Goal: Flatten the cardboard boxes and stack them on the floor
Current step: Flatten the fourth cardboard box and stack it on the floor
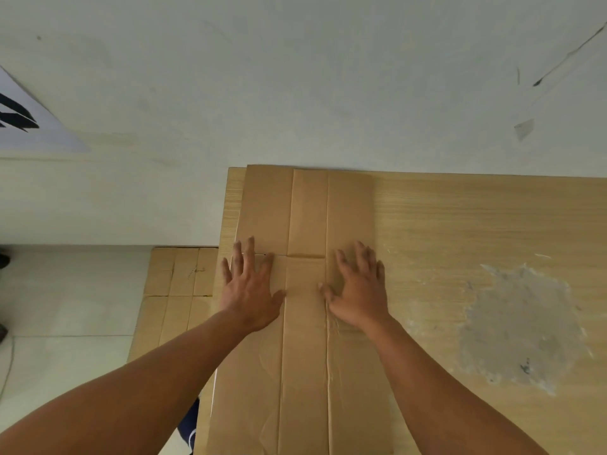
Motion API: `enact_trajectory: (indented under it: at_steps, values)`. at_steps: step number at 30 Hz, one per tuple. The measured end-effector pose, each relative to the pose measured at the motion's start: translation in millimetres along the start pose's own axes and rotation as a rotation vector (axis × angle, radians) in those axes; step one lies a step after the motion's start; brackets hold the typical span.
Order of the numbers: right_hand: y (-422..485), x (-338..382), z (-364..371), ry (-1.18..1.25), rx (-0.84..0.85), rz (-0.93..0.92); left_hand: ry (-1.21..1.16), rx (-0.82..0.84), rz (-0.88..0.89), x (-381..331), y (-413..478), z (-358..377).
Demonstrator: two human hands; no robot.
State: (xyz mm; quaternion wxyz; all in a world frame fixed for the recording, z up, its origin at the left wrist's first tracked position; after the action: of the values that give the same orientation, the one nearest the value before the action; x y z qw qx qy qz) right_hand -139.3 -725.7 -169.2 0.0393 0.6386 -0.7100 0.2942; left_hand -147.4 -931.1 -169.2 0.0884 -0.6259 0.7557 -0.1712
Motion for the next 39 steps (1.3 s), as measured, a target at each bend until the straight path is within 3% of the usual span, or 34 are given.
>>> enact_trajectory:
  at_steps: [5,11,22,30,32,35,39]
  values:
    - [8,8,28,-0.053,-0.051,-0.079,0.052,0.003,0.168,-14,26,14]
    - [10,8,34,-0.097,-0.155,-0.054,0.054,-0.059,0.130,-11,31,25]
    - [13,8,39,-0.131,-0.138,-0.027,0.036,-0.107,0.084,-10,32,30]
    - [-9,-14,29,-0.068,-0.125,0.014,0.040,-0.024,0.060,-12,26,30]
    - [-26,-30,22,-0.019,-0.152,0.109,0.000,0.042,-0.001,-9,22,32]
    - [-42,-44,12,0.153,-0.174,0.311,-0.214,0.159,-0.250,9,9,31]
    - [-36,-40,-10,0.286,-0.189,0.434,-0.570,0.147,-0.477,40,-23,25]
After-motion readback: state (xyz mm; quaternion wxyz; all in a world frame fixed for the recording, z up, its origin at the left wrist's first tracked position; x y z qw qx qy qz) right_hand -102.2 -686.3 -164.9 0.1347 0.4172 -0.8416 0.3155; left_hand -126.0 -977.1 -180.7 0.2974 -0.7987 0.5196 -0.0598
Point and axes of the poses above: each hand's wrist, its own y-axis towards the middle knuckle, its own z-axis out of the palm, x = y × z, the point moved 9 cm from there along y, towards the middle knuckle, and after that the axes turned 12 degrees about y, right-handed, at the moved point
